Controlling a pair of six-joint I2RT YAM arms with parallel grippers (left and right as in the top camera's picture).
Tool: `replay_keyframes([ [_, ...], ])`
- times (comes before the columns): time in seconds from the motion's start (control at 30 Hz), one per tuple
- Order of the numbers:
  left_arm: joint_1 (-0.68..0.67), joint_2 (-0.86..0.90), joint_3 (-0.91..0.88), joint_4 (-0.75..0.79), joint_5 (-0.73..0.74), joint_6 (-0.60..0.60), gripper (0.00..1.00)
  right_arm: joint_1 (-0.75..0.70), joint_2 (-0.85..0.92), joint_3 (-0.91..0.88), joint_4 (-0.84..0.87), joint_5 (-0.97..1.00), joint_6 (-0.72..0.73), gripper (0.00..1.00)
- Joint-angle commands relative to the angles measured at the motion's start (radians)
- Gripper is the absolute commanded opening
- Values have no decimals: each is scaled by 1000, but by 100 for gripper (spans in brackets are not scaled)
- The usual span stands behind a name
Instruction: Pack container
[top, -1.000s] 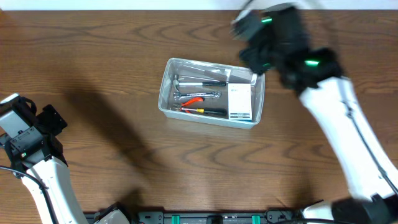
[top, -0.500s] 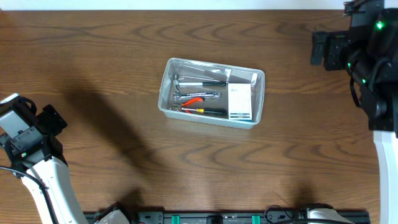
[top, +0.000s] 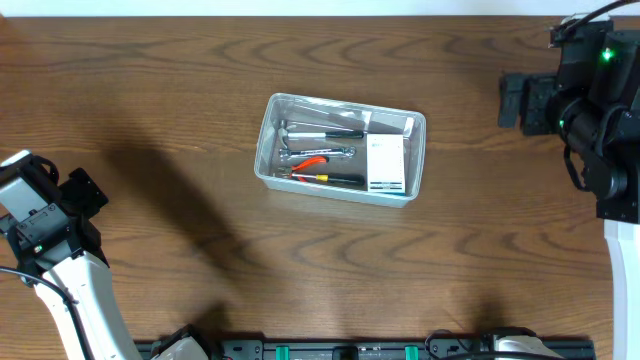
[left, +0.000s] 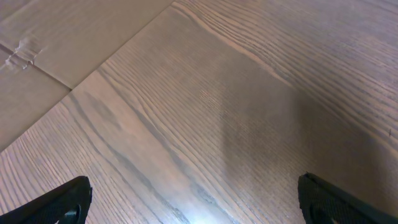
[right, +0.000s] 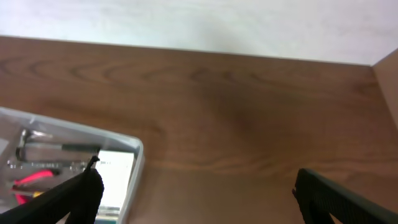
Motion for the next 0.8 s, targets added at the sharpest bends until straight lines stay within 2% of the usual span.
replay_keyframes([
  [0.0,5,4,9,-3,3,10,98,-5,0,11,-25,-2,19,99],
  [0.37,5,4,9,-3,3,10,98,-8,-35,6,-269,112,15,99],
  [0.5,5,4,9,-3,3,10,98,-8,-179,-24,-241,118,14,99],
  [0.67,5,4,9,-3,3,10,98,-20,-425,-119,-110,118,-68,99],
  [0.77,5,4,9,-3,3,10,98,-27,-579,-214,-90,118,-113,99],
])
